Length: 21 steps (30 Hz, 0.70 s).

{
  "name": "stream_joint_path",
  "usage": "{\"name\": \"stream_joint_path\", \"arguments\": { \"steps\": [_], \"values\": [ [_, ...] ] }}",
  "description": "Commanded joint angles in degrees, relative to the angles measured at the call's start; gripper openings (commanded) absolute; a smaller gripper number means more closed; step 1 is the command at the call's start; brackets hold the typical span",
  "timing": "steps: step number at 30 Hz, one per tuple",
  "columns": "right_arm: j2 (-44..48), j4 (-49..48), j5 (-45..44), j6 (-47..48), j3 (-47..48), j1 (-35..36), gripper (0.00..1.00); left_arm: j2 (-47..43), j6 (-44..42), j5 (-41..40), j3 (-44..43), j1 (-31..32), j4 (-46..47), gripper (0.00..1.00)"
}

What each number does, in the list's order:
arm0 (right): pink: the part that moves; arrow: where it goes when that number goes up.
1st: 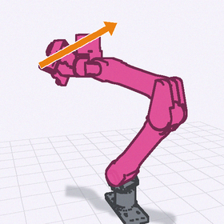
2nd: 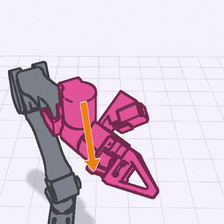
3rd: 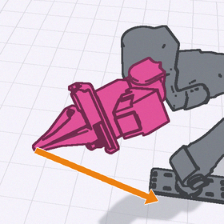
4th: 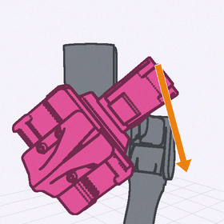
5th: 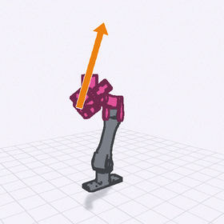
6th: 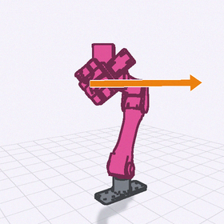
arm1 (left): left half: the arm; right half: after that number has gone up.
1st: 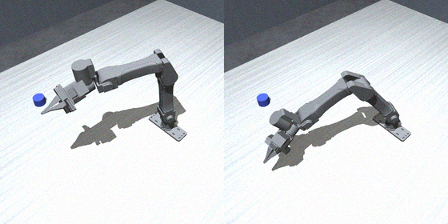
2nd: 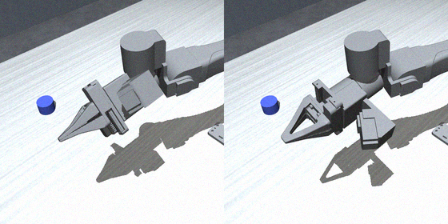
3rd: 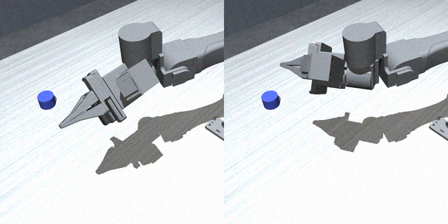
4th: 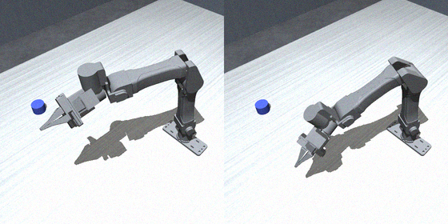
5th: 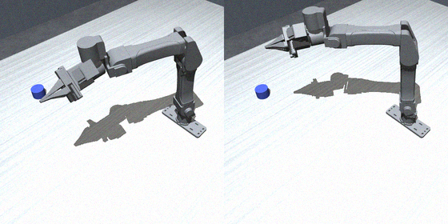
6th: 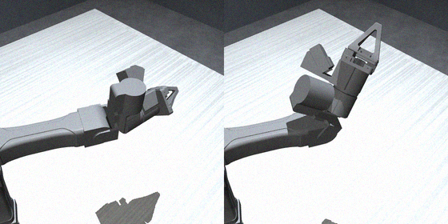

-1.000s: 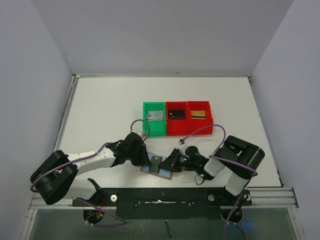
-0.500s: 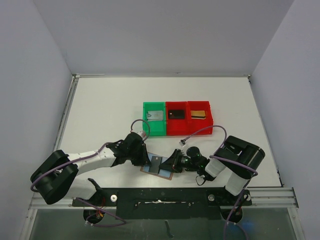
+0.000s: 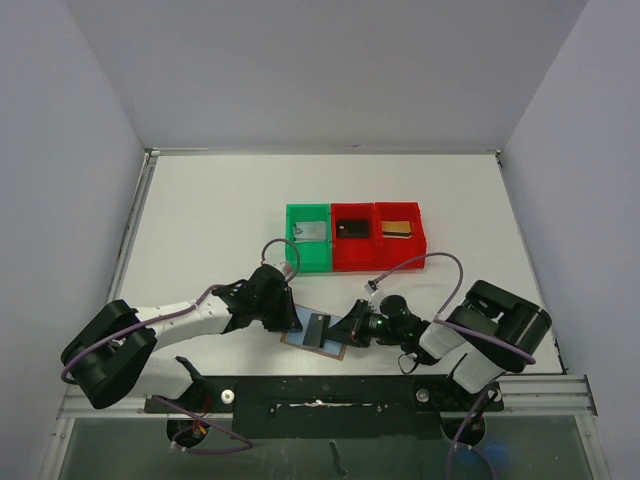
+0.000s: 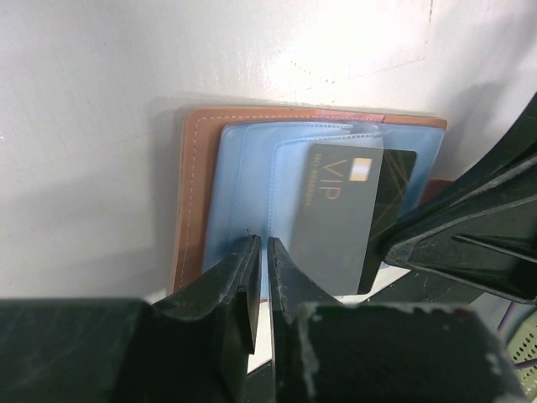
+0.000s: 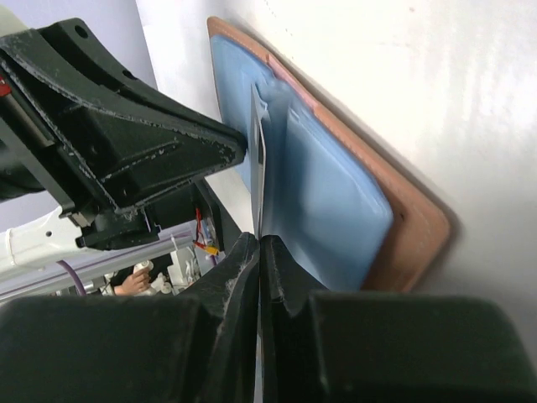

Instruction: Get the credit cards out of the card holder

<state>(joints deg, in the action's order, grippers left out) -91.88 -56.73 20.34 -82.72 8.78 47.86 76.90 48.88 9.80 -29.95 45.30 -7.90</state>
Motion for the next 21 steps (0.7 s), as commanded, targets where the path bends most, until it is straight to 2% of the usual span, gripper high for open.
{"name": "stream_joint_path", "arguments": {
  "steps": [1, 9, 14, 18, 21],
  "values": [
    [5.7, 2.0, -1.2, 1.4, -2.5, -0.9, 0.00, 1.0, -0.9, -2.8, -0.4, 0.2, -2.2, 0.09],
    [16.5, 20.3, -4.4, 5.7, -0.9, -1.4, 0.01, -0.1, -0.9, -3.4, -1.2, 0.2, -3.0, 0.10],
    [21.5, 33.1, -7.5, 9.9, 3.0, -1.5, 0.02, -4.5, -1.1, -5.6, -5.2, 0.2, -7.8, 0.24],
    [21.2, 35.1, -7.9, 11.0, 4.2, -1.6, 0.02, -8.0, -1.4, -5.2, -7.5, 0.3, -7.8, 0.33],
    [19.8, 35.3, -7.9, 11.2, 5.1, -1.5, 0.02, -8.2, -2.5, 0.2, -7.5, 0.3, -2.7, 0.35]
  ]
}}
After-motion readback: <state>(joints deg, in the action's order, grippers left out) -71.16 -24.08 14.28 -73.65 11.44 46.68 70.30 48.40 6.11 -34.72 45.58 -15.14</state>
